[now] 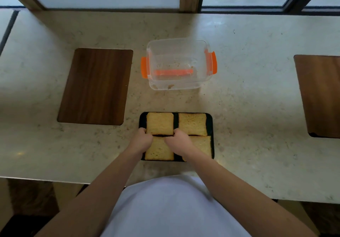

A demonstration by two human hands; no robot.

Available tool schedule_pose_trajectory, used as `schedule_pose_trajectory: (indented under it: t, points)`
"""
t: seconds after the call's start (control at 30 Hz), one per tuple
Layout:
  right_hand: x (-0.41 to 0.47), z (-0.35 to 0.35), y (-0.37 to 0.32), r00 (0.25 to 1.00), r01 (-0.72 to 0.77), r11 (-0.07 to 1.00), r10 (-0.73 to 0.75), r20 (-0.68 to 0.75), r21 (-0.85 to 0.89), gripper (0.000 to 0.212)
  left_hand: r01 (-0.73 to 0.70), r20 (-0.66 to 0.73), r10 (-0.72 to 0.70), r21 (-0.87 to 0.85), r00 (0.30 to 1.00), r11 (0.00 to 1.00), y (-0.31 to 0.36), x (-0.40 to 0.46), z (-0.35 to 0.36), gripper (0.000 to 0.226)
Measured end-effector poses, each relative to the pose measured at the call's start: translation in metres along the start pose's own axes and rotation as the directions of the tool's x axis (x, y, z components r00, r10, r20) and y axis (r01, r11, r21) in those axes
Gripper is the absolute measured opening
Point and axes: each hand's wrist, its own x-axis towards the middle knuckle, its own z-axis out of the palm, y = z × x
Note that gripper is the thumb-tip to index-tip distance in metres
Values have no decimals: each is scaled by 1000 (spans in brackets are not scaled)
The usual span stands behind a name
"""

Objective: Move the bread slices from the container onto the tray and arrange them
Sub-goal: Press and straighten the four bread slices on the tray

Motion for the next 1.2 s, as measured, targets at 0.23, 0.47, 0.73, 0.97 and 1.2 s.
schedule_pose_trajectory:
  t: [0.23,0.47,0.73,0.97,1.2]
  points:
    - [-1,3,-1,1000,0,998,2,-24,66,40,-8,-3,8,8,1000,1000,-3,5,-5,54]
    - [4,1,-7,1000,-23,1000,23,5,5,20,-41,34,39,35,999,999,-2,9,-5,52]
    - [4,4,-8,1000,-19,1000,19,15,-3,26,11,74,-9,-28,997,1000,-2,12,-8,48]
    - [4,2,-11,1000,-5,1000,5,27,-24,32,10,79,-6,-59,997,998,1,13,-11,12]
    - [0,-1,-7,999,2,1000,-4,47,29,21,-5,71,7,-33,997,999,2,11,-10,6]
